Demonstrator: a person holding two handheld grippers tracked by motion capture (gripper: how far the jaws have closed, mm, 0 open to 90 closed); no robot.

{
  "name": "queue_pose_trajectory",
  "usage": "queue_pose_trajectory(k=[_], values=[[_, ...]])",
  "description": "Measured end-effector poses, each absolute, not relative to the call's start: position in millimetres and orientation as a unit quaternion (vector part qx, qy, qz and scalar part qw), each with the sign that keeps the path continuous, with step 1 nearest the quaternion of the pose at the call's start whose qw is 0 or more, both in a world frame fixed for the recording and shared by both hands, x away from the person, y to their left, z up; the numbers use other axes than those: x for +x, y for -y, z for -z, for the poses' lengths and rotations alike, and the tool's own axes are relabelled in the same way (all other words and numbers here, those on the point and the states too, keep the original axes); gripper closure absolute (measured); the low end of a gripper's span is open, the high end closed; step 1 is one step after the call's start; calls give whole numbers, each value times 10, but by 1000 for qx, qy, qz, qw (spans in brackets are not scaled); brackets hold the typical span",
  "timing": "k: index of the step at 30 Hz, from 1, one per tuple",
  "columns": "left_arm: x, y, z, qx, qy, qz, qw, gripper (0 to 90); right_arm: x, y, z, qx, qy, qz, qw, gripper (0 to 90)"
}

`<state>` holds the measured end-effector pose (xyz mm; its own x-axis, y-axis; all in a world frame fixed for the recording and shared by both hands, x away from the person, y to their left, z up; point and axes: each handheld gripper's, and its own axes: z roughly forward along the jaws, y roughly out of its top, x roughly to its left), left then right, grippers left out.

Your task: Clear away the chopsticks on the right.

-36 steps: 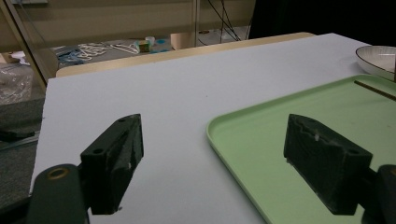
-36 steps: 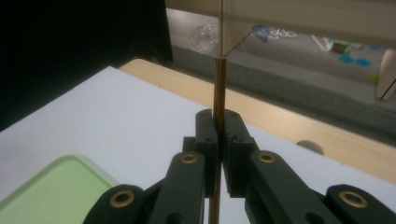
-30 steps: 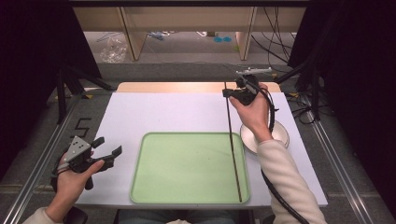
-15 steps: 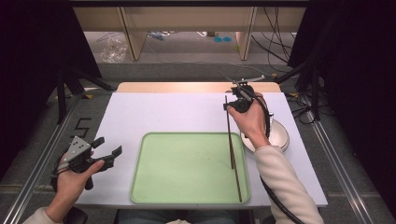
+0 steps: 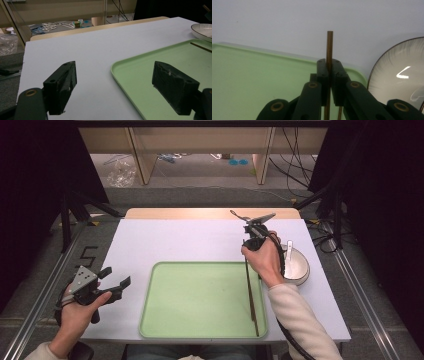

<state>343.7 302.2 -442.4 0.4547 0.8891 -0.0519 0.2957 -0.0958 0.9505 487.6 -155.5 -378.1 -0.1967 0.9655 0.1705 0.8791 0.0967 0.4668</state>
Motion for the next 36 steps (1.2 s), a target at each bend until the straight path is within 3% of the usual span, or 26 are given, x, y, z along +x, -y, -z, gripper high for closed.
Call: queue_pose_trajectory(k=[16,29,30,36], values=[[3435,-3021,4424,682,-434,-289,513,200,4875,1442,4000,680,-712,-169,28,873],[3435,-3020,4424,682,-434,-289,513,200,4893,1452,4128,673,-724,-152,28,873],[3434,-3020,4424,682,-434,-289,513,200,4888,1416,4104,692,-708,-138,12,873],[3434,-3020,4423,682,-434,-290,513,200,4893,1420,4154,672,-726,-146,25,873]])
